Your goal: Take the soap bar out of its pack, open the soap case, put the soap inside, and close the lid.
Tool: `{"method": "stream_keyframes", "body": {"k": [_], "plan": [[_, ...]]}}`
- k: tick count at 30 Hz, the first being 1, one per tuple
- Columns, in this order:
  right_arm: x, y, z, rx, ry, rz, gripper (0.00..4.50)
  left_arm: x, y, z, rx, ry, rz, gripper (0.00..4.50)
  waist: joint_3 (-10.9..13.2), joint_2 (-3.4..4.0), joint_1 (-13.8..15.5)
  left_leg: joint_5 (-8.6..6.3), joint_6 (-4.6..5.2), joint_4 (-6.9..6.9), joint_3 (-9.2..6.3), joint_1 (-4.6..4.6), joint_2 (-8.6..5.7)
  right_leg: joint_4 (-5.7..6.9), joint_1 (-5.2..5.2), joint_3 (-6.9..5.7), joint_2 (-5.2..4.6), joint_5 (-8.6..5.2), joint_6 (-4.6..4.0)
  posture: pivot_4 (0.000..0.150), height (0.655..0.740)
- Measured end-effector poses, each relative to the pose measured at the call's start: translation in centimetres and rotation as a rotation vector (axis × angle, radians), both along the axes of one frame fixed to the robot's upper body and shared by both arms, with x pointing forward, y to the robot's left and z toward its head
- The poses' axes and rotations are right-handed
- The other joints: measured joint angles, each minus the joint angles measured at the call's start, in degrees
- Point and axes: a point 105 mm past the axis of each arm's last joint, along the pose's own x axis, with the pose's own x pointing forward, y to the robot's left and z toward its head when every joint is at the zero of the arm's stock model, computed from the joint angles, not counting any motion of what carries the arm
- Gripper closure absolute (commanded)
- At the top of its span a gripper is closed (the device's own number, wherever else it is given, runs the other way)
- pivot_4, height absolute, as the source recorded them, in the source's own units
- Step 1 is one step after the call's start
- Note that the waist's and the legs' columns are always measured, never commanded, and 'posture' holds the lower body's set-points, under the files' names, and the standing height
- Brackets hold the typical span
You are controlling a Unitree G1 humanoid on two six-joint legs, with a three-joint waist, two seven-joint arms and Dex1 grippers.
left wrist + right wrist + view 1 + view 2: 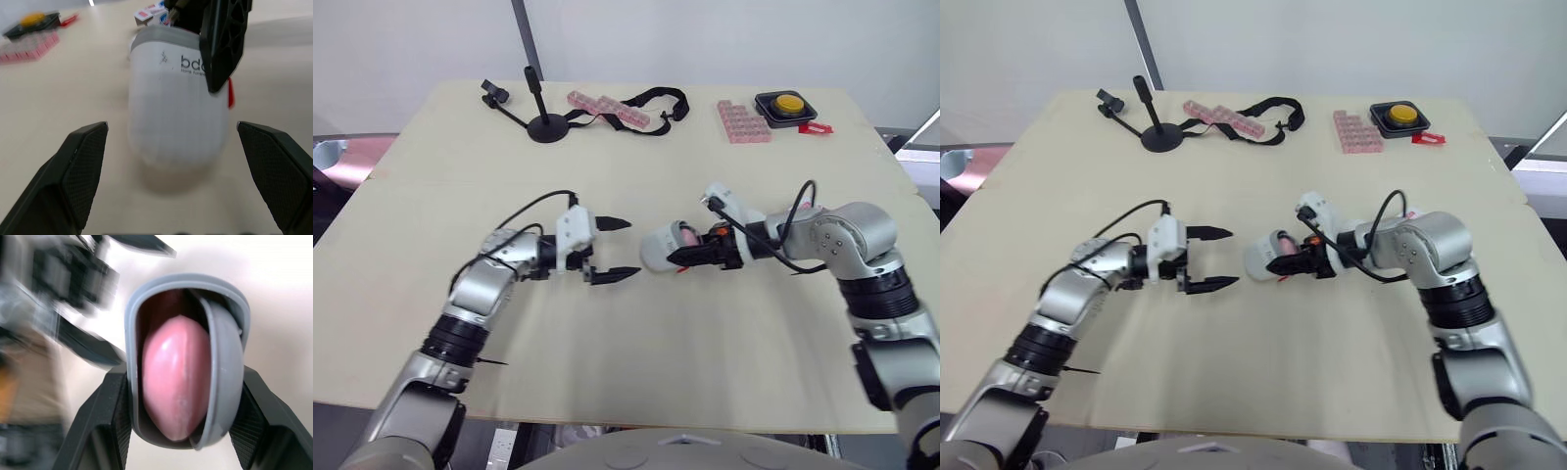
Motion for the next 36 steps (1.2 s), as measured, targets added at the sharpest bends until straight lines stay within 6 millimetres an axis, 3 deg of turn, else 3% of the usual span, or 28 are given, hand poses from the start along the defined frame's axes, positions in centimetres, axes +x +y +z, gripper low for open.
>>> {"method": "stream_keyframes", "body": {"k": [2, 5, 11, 16, 21, 28, 36], "plan": [[0.6, -0.9, 1.1, -0.115, -0.160, 0.081, 2.43, -0.1, 0.9, 0.6, -0.007, 0.120, -0.001, 0.02, 0.04, 0.07, -0.26, 0.01, -0.02, -0.03, 0.01, -0.06, 0.01, 0.03, -0.01, 0.02, 0.01, 0.00, 0.00, 0.150, 0.7400], [0.6, -0.4, 2.9, -0.227, -0.349, 0.246, 2.43, -0.3, 1.2, 1.2, -0.006, 0.243, -0.014, 0.02, 0.04, 0.07, -0.72, 0.00, -0.03, -0.06, 0.01, -0.28, 0.02, 0.00, -0.01, 0.02, 0.03, 0.00, 0.00, 0.150, 0.7400], [-1.2, 1.1, 2.8, -0.420, -0.514, 0.529, 2.43, 0.2, 0.3, 1.6, 0.044, 0.254, -0.007, 0.02, 0.05, 0.08, -0.69, 0.00, -0.02, -0.03, -0.01, -0.42, 0.01, -0.17, 0.03, 0.00, 0.05, 0.00, 0.01, 0.150, 0.7400], [-1.9, 1.2, 2.3, -0.538, -0.523, 0.653, 2.43, -0.2, -2.3, 1.7, 0.068, 0.188, -0.043, 0.02, 0.05, 0.08, -0.77, 0.00, -0.02, -0.02, -0.01, -0.44, 0.03, -0.14, 0.03, 0.02, 0.05, 0.01, 0.00, 0.150, 0.7400], [-1.3, 1.5, 1.4, -0.624, -0.512, 0.670, 2.43, -1.2, -5.4, 1.5, 0.069, 0.148, -0.088, 0.02, 0.06, 0.08, -1.43, 0.00, -0.01, 0.02, -0.01, -0.51, 0.04, -0.11, 0.03, 0.11, 0.05, 0.00, 0.00, 0.150, 0.7400], [-0.7, 2.1, 1.4, -0.635, -0.494, 0.643, 2.43, -0.9, -6.4, 1.6, 0.019, 0.053, -0.054, 0.02, 0.05, 0.08, -1.50, 0.01, 0.00, 0.09, -0.01, -0.51, 0.07, -0.05, 0.03, 0.13, 0.07, 0.01, 0.00, 0.150, 0.7400], [-0.9, 2.4, 1.3, -0.625, -0.464, 0.643, 2.43, -0.3, -6.5, 0.3, 0.016, 0.016, -0.036, 0.02, 0.05, 0.08, -1.49, 0.02, 0.01, 0.14, 0.00, -0.40, 0.07, 0.17, 0.03, 0.14, 0.06, 0.00, -0.01, 0.150, 0.7400]]}}
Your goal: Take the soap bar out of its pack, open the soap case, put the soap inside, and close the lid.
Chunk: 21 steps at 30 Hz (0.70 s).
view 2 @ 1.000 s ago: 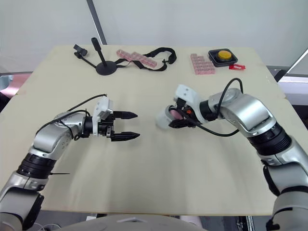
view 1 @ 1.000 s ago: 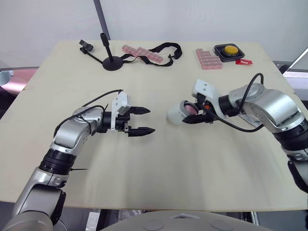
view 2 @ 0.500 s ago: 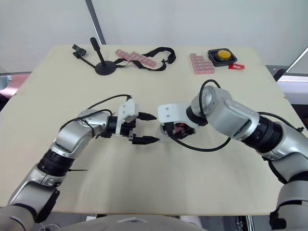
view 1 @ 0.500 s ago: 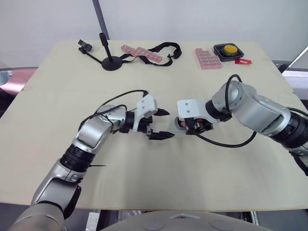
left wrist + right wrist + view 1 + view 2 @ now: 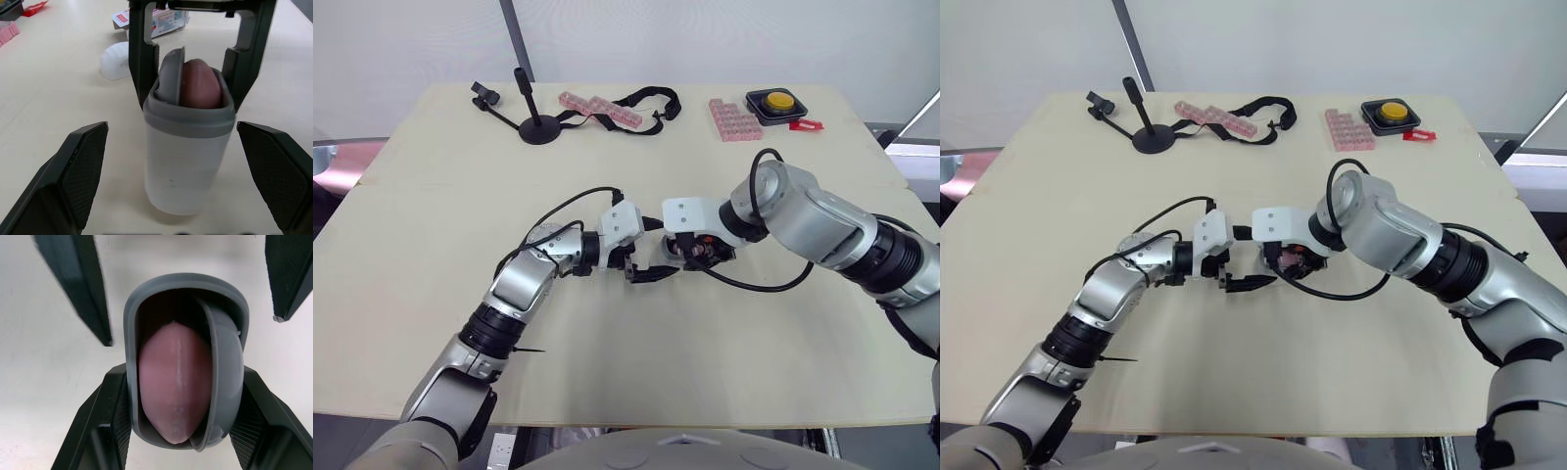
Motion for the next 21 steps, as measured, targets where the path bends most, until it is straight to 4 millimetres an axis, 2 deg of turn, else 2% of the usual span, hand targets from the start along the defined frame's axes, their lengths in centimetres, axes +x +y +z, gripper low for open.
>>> {"method": "stream_keyframes", "body": {"k": [5, 21], "plan": [[0.02, -0.03, 0.02, -0.005, -0.003, 0.005, 2.43, -0.09, 0.02, -0.52, -0.003, 0.023, -0.010, 0.02, 0.00, 0.00, 0.04, 0.00, 0.01, 0.03, 0.00, -0.01, 0.00, 0.03, 0.00, 0.04, 0.00, 0.00, 0.00, 0.150, 0.7400], [-0.10, 0.25, -0.02, -0.012, -0.007, 0.023, 2.43, -0.31, -0.46, -0.22, -0.035, 0.001, -0.030, 0.02, 0.00, 0.00, 0.01, 0.01, 0.01, 0.06, 0.00, 0.02, 0.00, 0.10, 0.00, 0.07, -0.01, 0.00, -0.01, 0.150, 0.7400]]}}
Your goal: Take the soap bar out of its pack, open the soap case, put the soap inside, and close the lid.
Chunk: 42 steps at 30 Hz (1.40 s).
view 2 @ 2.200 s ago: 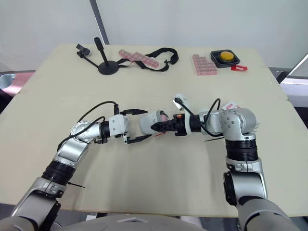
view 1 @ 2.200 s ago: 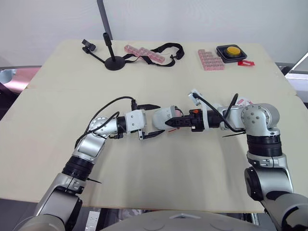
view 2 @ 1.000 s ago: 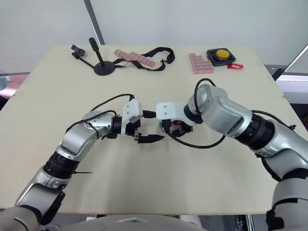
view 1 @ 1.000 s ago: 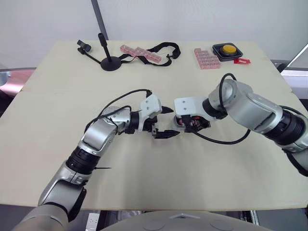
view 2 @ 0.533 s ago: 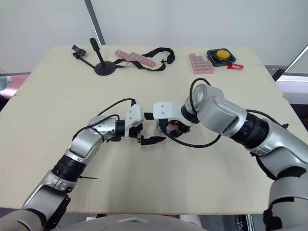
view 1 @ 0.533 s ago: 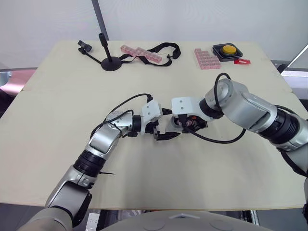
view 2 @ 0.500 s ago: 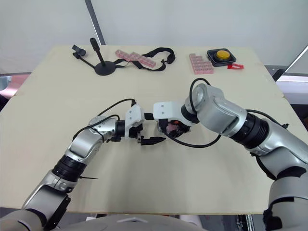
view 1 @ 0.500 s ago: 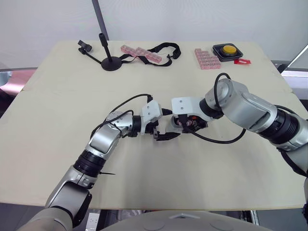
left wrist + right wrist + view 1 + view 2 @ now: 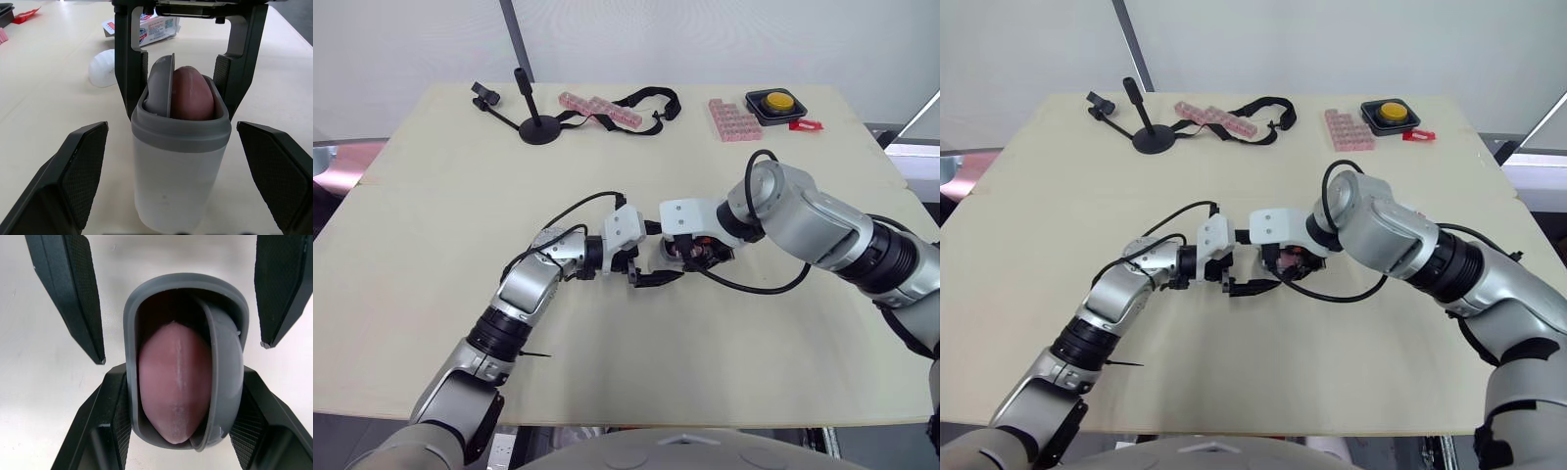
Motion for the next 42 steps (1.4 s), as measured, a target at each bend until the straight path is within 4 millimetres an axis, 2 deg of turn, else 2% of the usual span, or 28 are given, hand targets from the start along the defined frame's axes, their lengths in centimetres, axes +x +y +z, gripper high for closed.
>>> {"method": "stream_keyframes", "body": {"k": [13, 29, 34, 42], "plan": [[-0.02, 0.02, 0.00, -0.001, -0.001, 0.001, 2.43, 0.52, 0.62, 0.08, 0.016, -0.006, -0.002, 0.02, 0.00, 0.00, 0.01, 0.00, 0.00, 0.04, 0.00, 0.01, 0.00, 0.05, 0.00, 0.02, 0.00, 0.00, 0.00, 0.150, 0.7400], [-0.04, 0.16, -0.02, 0.001, -0.004, 0.009, 2.43, 0.42, 0.20, 0.21, 0.001, -0.004, -0.007, 0.02, 0.00, 0.00, 0.00, 0.00, 0.01, 0.08, 0.00, 0.00, 0.00, 0.09, 0.00, 0.02, 0.00, 0.00, 0.00, 0.150, 0.7400], [-0.03, 0.18, -0.02, 0.001, -0.006, 0.009, 2.43, 0.35, 0.17, 0.19, 0.001, -0.003, -0.013, 1.49, 0.00, 0.00, 0.01, 0.00, 0.01, 0.09, 0.00, 0.00, 0.00, 0.10, 0.00, 0.02, 0.00, 0.00, 0.00, 0.150, 0.7400], [0.04, 0.14, -0.04, -0.002, -0.014, 0.011, 2.43, 0.22, 0.19, 0.12, 0.007, 0.000, -0.025, 1.49, 0.00, 0.00, 0.02, 0.00, 0.01, 0.10, 0.00, 0.00, 0.00, 0.11, 0.00, 0.01, -0.01, 0.00, 0.00, 0.150, 0.7400]]}}
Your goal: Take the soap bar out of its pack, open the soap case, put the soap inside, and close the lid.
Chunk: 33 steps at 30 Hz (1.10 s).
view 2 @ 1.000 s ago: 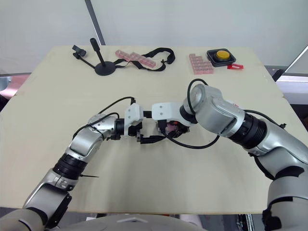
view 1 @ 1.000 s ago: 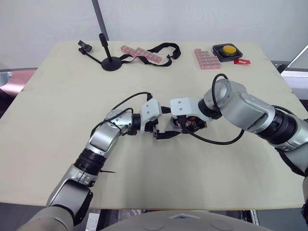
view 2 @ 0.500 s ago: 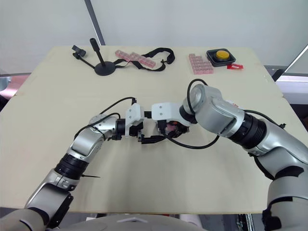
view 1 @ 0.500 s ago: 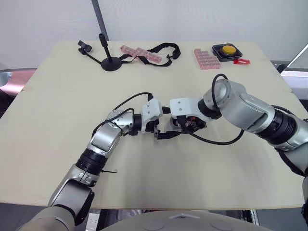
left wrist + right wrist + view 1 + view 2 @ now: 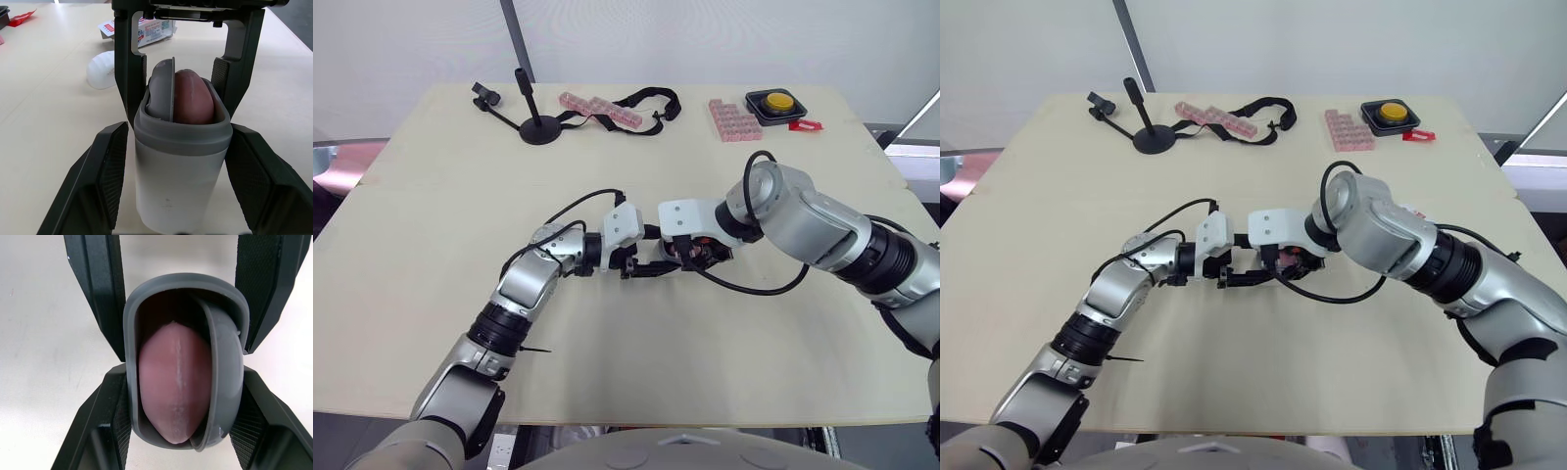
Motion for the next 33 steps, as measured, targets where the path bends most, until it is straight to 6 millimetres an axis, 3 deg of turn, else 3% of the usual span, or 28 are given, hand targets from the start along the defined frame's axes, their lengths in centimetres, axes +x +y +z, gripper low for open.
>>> {"method": "stream_keyframes", "body": {"k": [22, 26, 33], "plan": [[0.02, 0.03, -0.01, -0.002, 0.000, 0.005, 2.43, 0.09, 0.00, -0.13, 0.007, -0.010, 0.001, 1.49, 0.00, 0.00, -0.01, 0.00, 0.00, 0.02, 0.00, 0.00, 0.00, 0.01, 0.00, 0.01, 0.00, 0.00, 0.00, 0.150, 0.7400], [0.05, 0.01, -0.01, -0.004, 0.000, 0.005, 2.43, -0.05, -0.06, -0.14, 0.018, -0.020, -0.016, 2.59, 0.00, 0.00, 0.00, 0.00, 0.00, 0.02, 0.00, 0.01, 0.00, 0.02, 0.00, 0.00, -0.01, 0.00, 0.00, 0.150, 0.7400], [0.05, 0.03, -0.01, -0.004, 0.004, 0.006, 2.43, -0.07, -0.06, -0.15, 0.018, -0.023, -0.020, 2.59, 0.00, 0.00, -0.01, 0.00, 0.00, 0.04, 0.00, 0.00, 0.00, 0.03, 0.00, 0.00, -0.01, 0.00, 0.00, 0.150, 0.7400]]}}
